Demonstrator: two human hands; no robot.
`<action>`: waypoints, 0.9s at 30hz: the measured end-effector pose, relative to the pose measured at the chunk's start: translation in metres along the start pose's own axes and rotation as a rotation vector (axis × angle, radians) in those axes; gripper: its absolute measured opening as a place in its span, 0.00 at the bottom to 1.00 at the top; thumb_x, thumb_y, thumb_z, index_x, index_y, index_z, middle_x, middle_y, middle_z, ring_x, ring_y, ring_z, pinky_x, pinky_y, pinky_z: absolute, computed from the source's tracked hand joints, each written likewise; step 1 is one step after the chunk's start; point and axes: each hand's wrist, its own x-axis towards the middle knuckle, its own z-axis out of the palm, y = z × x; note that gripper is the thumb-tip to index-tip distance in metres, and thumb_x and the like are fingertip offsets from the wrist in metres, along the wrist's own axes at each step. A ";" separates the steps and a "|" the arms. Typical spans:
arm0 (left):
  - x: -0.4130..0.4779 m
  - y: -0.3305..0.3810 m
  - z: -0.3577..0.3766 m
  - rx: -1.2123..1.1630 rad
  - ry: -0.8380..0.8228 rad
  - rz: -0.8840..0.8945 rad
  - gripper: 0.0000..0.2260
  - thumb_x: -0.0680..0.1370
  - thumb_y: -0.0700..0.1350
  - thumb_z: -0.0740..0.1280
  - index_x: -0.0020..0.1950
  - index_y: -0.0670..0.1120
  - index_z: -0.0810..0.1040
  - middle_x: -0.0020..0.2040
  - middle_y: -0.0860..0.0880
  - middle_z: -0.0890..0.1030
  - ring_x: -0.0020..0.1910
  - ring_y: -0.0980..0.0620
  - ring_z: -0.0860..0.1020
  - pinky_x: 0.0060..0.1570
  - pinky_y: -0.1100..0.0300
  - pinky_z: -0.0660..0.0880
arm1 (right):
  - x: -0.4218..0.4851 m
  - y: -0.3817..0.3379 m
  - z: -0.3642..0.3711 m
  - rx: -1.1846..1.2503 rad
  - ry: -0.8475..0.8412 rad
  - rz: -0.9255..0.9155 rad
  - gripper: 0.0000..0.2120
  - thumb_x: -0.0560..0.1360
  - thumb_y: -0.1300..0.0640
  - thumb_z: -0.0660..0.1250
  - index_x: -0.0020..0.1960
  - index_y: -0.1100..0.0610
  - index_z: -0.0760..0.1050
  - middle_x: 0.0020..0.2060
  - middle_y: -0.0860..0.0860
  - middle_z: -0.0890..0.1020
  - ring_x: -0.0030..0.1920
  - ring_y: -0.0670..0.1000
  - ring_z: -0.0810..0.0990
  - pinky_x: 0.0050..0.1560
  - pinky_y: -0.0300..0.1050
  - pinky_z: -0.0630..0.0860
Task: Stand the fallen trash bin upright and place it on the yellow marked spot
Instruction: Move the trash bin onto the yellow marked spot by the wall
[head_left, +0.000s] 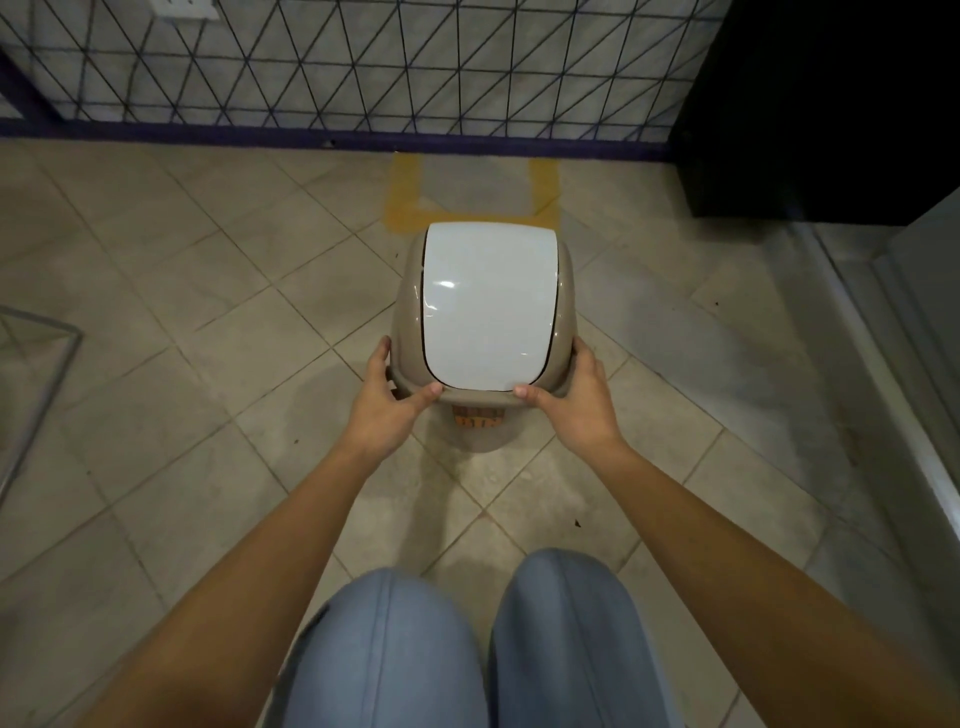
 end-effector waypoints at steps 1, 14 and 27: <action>0.004 0.001 -0.001 -0.008 -0.015 -0.005 0.40 0.72 0.42 0.72 0.77 0.49 0.50 0.72 0.45 0.67 0.63 0.48 0.72 0.63 0.53 0.71 | 0.002 0.000 -0.001 0.005 -0.003 -0.001 0.44 0.64 0.53 0.77 0.74 0.55 0.58 0.68 0.55 0.67 0.69 0.53 0.66 0.68 0.46 0.66; 0.026 0.006 -0.010 -0.071 -0.151 0.053 0.44 0.68 0.39 0.75 0.76 0.49 0.52 0.66 0.53 0.68 0.60 0.56 0.71 0.47 0.75 0.73 | 0.020 -0.001 -0.007 0.071 -0.054 -0.020 0.43 0.65 0.53 0.77 0.74 0.53 0.59 0.68 0.55 0.69 0.70 0.54 0.67 0.69 0.56 0.67; 0.036 0.003 -0.008 -0.036 -0.100 0.079 0.43 0.69 0.42 0.75 0.76 0.49 0.52 0.72 0.49 0.66 0.63 0.53 0.70 0.44 0.75 0.71 | 0.028 -0.002 -0.001 0.094 -0.040 -0.048 0.45 0.64 0.56 0.78 0.74 0.53 0.58 0.69 0.55 0.68 0.71 0.54 0.65 0.71 0.57 0.65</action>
